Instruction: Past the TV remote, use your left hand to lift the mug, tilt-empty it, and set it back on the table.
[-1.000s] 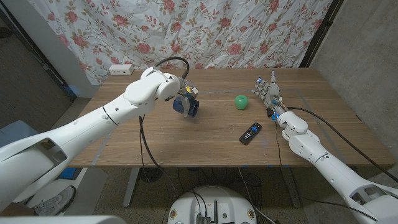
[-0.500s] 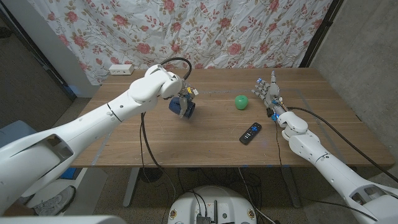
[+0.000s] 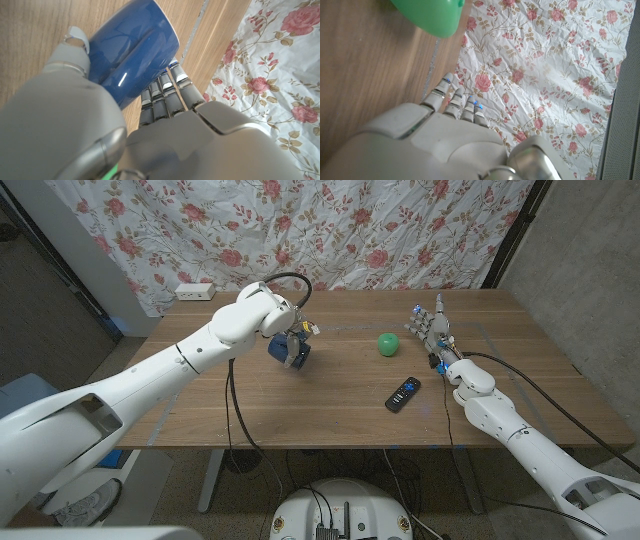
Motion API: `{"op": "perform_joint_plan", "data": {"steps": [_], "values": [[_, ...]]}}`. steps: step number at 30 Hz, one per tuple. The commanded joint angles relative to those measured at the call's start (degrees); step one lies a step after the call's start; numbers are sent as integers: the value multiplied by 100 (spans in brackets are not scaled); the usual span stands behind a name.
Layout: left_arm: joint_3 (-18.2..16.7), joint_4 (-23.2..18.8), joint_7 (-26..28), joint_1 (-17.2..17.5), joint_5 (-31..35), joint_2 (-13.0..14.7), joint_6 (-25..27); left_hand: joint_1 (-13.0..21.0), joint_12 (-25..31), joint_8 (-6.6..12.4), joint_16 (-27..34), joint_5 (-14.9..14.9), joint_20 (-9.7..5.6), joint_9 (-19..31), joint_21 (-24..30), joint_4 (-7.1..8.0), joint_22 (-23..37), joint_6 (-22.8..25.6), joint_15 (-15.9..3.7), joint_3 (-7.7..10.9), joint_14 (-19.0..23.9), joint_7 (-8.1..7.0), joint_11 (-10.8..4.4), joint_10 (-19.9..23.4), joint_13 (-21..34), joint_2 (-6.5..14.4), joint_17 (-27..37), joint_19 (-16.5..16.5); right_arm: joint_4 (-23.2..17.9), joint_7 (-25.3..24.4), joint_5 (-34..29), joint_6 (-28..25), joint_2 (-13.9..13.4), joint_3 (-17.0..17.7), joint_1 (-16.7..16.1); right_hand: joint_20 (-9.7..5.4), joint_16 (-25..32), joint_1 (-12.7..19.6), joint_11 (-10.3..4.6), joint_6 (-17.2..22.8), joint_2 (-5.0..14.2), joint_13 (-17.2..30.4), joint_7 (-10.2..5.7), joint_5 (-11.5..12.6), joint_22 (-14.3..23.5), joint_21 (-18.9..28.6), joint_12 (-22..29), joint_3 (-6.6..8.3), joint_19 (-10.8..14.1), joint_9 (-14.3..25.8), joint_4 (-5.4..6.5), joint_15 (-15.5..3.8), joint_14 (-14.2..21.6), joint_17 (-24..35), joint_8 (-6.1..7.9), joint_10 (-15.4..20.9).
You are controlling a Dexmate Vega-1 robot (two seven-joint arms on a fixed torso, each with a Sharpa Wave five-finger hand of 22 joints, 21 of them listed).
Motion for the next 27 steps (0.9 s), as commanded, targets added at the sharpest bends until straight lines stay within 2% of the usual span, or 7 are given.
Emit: {"op": "perform_joint_plan", "data": {"steps": [1, 11, 27], "values": [[-114, -44, -113, 93, 154, -3, -125, 421, 14, 453, -23, 31, 28, 25, -3, 100, 31, 402, -476, 140, 173, 58, -519, 579, 468, 1400, 18, 26, -1, -1, 0, 1, 0, 0, -1, -15, 27, -54, -16, 37, 287, 26, -7, 33, 9, 28, 34, 1, 30, 27, 39, -34, 39, 21, 28, 16], [-434, -231, 196, 366, -6, 108, 91, 364, 0, 463, -56, 31, 13, 17, -6, 98, 31, 439, -494, 155, 181, 32, -540, 576, 483, 1410, 12, 27, -3, -3, -1, -1, 0, 0, 0, -14, 26, -54, -18, 36, 288, 26, -10, 33, 9, 28, 35, 1, 28, 27, 39, -29, 37, 21, 28, 19], [-911, -282, 482, 736, -981, 197, 791, 341, -5, 478, -65, 26, -6, 1, -5, 63, 32, 503, -510, 162, 199, 9, -554, 611, 503, 1417, 36, 41, -4, -3, 0, -2, 0, 0, -1, -13, 28, -54, -18, 40, 287, 26, -6, 33, 9, 28, 34, 0, 29, 28, 39, -23, 41, 21, 30, 16]]}}
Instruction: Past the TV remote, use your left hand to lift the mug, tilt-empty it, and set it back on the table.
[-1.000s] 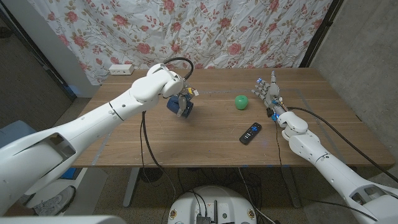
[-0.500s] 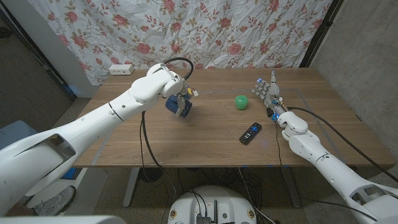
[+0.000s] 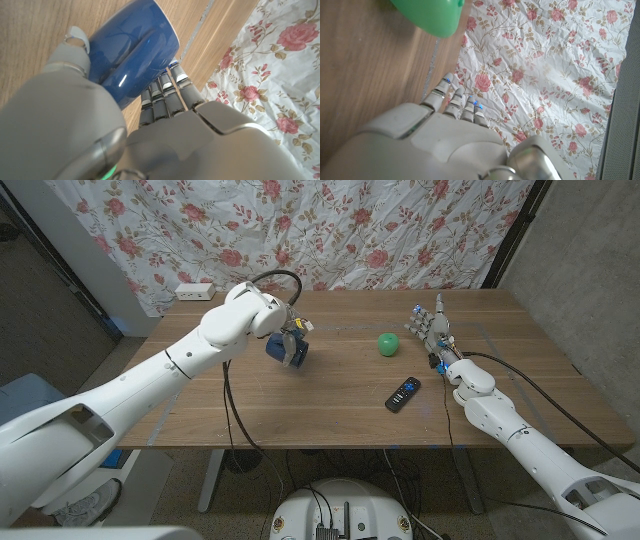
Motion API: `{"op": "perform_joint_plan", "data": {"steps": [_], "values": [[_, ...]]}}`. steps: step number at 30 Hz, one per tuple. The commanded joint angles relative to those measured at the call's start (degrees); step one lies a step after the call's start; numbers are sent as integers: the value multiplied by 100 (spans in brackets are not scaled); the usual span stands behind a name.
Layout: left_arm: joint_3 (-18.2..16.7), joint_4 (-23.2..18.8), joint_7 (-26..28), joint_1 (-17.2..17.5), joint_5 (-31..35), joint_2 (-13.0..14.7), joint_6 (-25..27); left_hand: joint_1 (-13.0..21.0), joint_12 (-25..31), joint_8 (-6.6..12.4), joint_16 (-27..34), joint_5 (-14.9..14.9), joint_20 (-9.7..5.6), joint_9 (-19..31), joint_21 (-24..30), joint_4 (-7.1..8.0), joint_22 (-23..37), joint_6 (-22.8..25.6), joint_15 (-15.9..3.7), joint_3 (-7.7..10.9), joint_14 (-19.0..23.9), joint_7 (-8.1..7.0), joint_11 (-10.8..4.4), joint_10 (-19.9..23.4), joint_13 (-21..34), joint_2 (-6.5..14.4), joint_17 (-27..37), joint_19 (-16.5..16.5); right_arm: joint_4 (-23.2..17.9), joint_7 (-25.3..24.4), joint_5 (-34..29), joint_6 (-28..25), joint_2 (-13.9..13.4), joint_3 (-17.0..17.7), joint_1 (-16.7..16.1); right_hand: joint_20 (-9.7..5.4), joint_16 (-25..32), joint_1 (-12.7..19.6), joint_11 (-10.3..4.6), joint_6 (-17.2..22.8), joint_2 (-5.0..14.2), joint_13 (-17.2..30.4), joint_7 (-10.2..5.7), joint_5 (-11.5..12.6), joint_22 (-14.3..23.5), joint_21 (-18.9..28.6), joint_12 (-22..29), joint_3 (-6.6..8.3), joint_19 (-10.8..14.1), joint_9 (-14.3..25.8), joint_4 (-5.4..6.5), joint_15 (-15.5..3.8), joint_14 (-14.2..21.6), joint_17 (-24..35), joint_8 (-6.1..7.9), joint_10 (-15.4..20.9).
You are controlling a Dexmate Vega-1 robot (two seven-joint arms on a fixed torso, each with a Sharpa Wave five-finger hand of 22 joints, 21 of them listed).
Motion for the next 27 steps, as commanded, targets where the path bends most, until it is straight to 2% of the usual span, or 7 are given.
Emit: {"op": "perform_joint_plan", "data": {"steps": [1, 8, 12, 27], "values": [[-346, -48, 344, 267, -810, 72, 567, 344, 29, 484, 0, 48, -14, 15, -4, 79, 32, 520, -519, 141, 192, 7, -553, 617, 505, 1413, 40, 45, -4, -1, 0, -4, 0, -1, -1, -14, 28, -54, -16, 41, 287, 26, -8, 34, 9, 28, 35, 0, 29, 27, 39, -27, 42, 21, 30, 19], [-482, -177, 819, 465, -1192, 203, 843, 351, 51, 516, 14, 49, -31, 7, 3, 63, 32, 615, -530, 156, 238, -31, -594, 700, 515, 1434, 56, 68, -4, -1, 0, -3, 0, -1, -1, -14, 29, -54, -19, 36, 288, 25, -13, 34, 9, 29, 31, 1, 30, 27, 40, -16, 44, 21, 27, 11], [-529, -221, 1155, 561, -1475, 334, 772, 358, 62, 536, 20, 48, -37, 3, 8, 49, 32, 669, -557, 159, 265, -56, -622, 741, 520, 1430, 61, 85, -3, -1, 0, -3, 0, -1, -1, -18, 32, -54, -20, 36, 288, 25, -13, 34, 10, 29, 35, 1, 30, 27, 40, -21, 51, 22, 28, 19], [-745, -158, 2223, 874, -2552, 554, 879, 338, 37, 539, 4, 39, -63, -12, 13, 38, 33, 699, -585, 161, 288, -117, -669, 723, 538, 1409, 67, 105, 0, 1, 0, -2, 1, -1, 0, -16, 26, -54, -23, 33, 289, 26, -9, 34, 9, 28, 32, 1, 29, 27, 40, -27, 35, 22, 26, 11]]}}
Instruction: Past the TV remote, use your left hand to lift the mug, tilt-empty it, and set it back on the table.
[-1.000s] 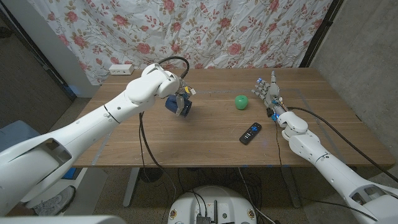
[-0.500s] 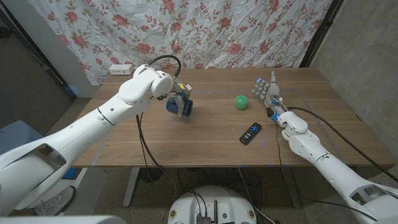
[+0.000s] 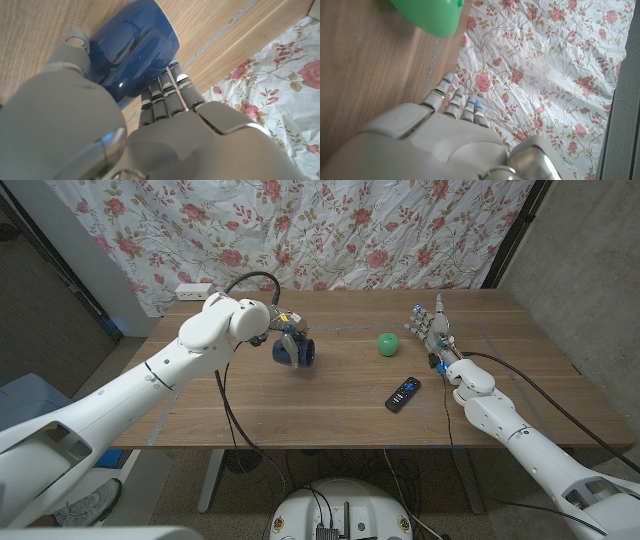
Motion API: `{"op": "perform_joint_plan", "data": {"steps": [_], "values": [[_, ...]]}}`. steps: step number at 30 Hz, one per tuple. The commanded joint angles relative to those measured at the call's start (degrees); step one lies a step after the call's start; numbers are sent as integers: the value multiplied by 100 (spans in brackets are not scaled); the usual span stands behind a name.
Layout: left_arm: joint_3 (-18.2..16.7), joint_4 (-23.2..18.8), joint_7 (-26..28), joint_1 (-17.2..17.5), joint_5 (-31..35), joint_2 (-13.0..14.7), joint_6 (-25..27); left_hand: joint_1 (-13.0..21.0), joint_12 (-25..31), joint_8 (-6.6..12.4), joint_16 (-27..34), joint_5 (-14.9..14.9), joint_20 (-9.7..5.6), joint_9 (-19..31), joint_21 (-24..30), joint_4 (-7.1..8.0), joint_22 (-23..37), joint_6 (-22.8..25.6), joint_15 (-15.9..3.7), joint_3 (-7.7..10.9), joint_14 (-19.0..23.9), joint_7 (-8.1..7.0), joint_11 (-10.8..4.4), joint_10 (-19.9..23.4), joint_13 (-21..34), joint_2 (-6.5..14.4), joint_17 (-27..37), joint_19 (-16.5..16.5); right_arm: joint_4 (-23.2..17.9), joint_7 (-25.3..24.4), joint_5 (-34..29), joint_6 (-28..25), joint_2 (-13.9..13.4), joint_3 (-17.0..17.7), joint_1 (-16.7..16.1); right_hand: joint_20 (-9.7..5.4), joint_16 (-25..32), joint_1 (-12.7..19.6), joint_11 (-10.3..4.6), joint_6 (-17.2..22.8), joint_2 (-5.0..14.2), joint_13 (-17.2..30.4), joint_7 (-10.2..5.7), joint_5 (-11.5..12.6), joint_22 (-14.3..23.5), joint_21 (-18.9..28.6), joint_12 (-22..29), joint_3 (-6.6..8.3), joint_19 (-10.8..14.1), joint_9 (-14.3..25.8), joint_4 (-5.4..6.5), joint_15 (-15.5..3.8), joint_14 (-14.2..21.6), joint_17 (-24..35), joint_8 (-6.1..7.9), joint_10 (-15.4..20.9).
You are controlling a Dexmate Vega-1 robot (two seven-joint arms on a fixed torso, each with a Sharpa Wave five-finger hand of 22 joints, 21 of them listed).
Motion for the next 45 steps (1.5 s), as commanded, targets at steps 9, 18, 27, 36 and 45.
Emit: {"op": "perform_joint_plan", "data": {"steps": [9, 18, 27, 36, 45], "values": [[-284, 103, 1393, 424, -1546, 280, 229, 323, 16, 534, -14, 14, -17, 11, 8, 69, 34, 702, -619, 145, 250, -100, -682, 712, 545, 1418, 11, 44, 5, 3, 0, 0, 1, -1, 1, -15, 26, -54, -15, 33, 288, 26, -8, 34, 9, 27, 31, 0, 26, 27, 40, -34, 36, 22, 26, 10], [-384, 243, 2005, 611, -2218, 337, 292, 277, -17, 519, -68, 11, -39, 0, -6, 88, 33, 684, -604, 163, 205, -107, -673, 664, 554, 1430, -1, 14, 7, 5, 0, 2, 1, 0, 1, -14, 25, -54, -13, 36, 288, 26, -7, 34, 9, 29, 33, 0, 30, 27, 40, -36, 33, 21, 28, 13], [-475, 498, 2462, 732, -3097, 315, 190, 264, -54, 484, -106, 9, -39, -10, -31, 81, 32, 618, -601, 180, 154, -107, -664, 607, 563, 1444, 5, -38, 9, 4, -1, 3, 2, -1, 2, -16, 28, -54, -15, 39, 289, 25, -4, 34, 9, 28, 35, 1, 28, 26, 40, -26, 40, 21, 29, 20], [-593, 736, 3087, 936, -3790, 300, -251, 246, -94, 456, -140, 1, -63, -17, -66, 77, 30, 568, -592, 173, 77, -105, -640, 535, 573, 1442, 23, -115, 7, 4, 0, 2, 2, -1, 1, -15, 29, -54, -14, 39, 291, 26, -8, 34, 9, 28, 35, 2, 28, 27, 40, -20, 44, 21, 29, 17], [-680, 1056, 3560, 1130, -4414, 205, -726, 216, -122, 447, -150, -10, -92, -23, -84, 79, 26, 562, -599, 148, 39, -132, -661, 489, 583, 1427, 48, -146, 6, 3, -1, 1, 2, -1, 1, -13, 29, -54, -15, 39, 290, 26, -3, 33, 9, 28, 31, 1, 29, 26, 40, -17, 44, 21, 29, 8]]}}
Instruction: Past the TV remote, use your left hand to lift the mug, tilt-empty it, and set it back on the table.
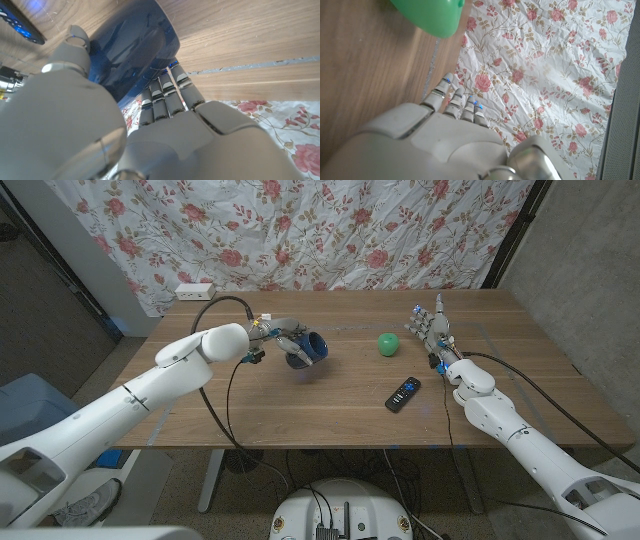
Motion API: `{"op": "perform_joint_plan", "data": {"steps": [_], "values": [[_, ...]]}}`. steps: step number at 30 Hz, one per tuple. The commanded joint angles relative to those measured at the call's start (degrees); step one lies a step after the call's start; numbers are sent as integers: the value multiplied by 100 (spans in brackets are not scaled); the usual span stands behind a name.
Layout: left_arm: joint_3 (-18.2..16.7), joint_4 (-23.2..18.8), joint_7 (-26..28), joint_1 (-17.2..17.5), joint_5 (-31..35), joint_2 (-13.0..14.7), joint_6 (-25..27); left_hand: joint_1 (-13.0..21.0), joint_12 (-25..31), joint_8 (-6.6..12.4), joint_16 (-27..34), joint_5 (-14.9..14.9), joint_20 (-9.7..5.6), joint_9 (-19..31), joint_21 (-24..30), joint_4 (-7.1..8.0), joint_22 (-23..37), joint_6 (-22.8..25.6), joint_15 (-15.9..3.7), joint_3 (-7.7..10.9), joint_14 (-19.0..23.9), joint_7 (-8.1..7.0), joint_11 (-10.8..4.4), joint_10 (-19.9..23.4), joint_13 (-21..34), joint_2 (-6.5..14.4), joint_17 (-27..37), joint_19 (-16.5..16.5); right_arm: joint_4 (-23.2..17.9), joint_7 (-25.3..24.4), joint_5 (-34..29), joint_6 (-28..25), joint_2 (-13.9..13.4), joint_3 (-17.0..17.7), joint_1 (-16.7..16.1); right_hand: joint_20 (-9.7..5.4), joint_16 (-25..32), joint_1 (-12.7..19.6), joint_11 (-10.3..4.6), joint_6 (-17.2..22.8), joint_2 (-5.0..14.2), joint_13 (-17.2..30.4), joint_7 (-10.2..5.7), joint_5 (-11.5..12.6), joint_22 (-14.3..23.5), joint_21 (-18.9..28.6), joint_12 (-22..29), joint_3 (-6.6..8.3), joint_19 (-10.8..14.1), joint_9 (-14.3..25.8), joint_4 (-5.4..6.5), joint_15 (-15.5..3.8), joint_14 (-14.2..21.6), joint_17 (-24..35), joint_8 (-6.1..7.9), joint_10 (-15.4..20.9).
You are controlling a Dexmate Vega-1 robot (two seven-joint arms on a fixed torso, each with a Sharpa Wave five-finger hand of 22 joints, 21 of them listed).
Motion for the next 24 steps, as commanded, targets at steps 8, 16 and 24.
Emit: {"op": "perform_joint_plan", "data": {"steps": [8, 16, 24], "values": [[-138, 491, 1078, 371, -1348, -163, -683, 192, -13, 441, -26, 8, -20, 9, -14, 99, 23, 531, -521, 122, 54, -172, -607, 560, 588, 1414, 25, -31, -6, -4, -1, -1, -1, 0, -1, -15, 29, -54, -18, 37, 289, 26, -5, 33, 9, 28, 35, 1, 28, 27, 40, -20, 42, 22, 28, 19], [-154, 736, 1368, 493, -1727, -358, -1022, 169, -10, 445, -41, 3, -20, 4, -19, 93, 21, 561, -511, 116, 65, -192, -628, 586, 595, 1382, 18, -32, -7, -4, 0, -2, -2, 0, -2, -15, 29, -54, -16, 34, 289, 26, -12, 33, 9, 28, 37, 1, 29, 26, 40, -29, 42, 22, 27, 22], [-81, 1008, 1582, 560, -1953, -584, -1322, 110, -26, 443, -57, -5, -27, -1, -30, 114, 19, 572, -508, 98, 58, -217, -650, 564, 600, 1362, 18, -49, -4, -3, -1, 0, -1, 0, -1, -12, 26, -54, -19, 36, 286, 26, -9, 33, 9, 29, 33, 0, 30, 27, 39, -28, 36, 22, 28, 14]]}}
